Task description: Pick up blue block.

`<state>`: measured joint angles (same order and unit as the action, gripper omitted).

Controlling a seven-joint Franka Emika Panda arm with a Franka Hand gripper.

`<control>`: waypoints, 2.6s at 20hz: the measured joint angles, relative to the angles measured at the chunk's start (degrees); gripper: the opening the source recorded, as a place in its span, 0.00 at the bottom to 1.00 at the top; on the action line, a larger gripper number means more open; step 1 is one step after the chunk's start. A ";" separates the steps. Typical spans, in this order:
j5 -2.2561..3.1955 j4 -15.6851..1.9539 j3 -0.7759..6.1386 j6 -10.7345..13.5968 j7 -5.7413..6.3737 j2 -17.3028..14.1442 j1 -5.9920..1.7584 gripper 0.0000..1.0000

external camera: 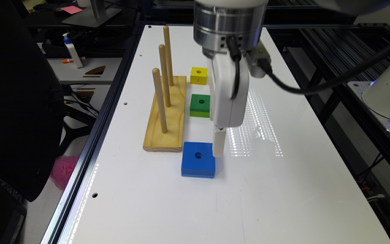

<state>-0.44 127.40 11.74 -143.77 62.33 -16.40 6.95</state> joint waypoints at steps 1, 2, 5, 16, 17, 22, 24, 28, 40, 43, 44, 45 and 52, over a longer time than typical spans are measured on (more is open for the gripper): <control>0.00 0.00 -0.01 -0.01 0.00 -0.03 0.00 1.00; 0.00 0.02 -0.02 -0.01 0.00 -0.06 0.00 1.00; 0.03 0.05 -0.04 -0.57 0.00 -0.94 0.00 1.00; 0.56 -3.18 -0.07 -4.05 0.00 -5.45 0.03 1.00; 0.61 -3.61 -0.08 -4.05 0.00 -5.78 0.03 1.00; 0.76 -4.37 -0.08 -4.05 0.00 -6.41 0.03 1.00; 0.77 -4.48 -0.08 -4.05 0.00 -6.49 0.03 1.00; 0.84 -4.55 -0.12 -4.23 0.00 -7.18 0.03 1.00; 1.15 -5.19 -0.32 -7.04 0.00 -10.47 0.04 1.00; 1.15 -5.25 -0.32 -7.04 0.00 -10.47 0.04 1.00; 1.15 -5.26 -0.32 -7.04 0.00 -10.47 0.04 1.00; 1.15 -5.26 -0.32 -7.04 0.00 -10.47 0.04 1.00; 1.35 -5.44 -0.47 -7.84 0.00 -12.04 0.04 1.00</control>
<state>0.91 121.95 11.26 -151.61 62.33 -28.44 6.99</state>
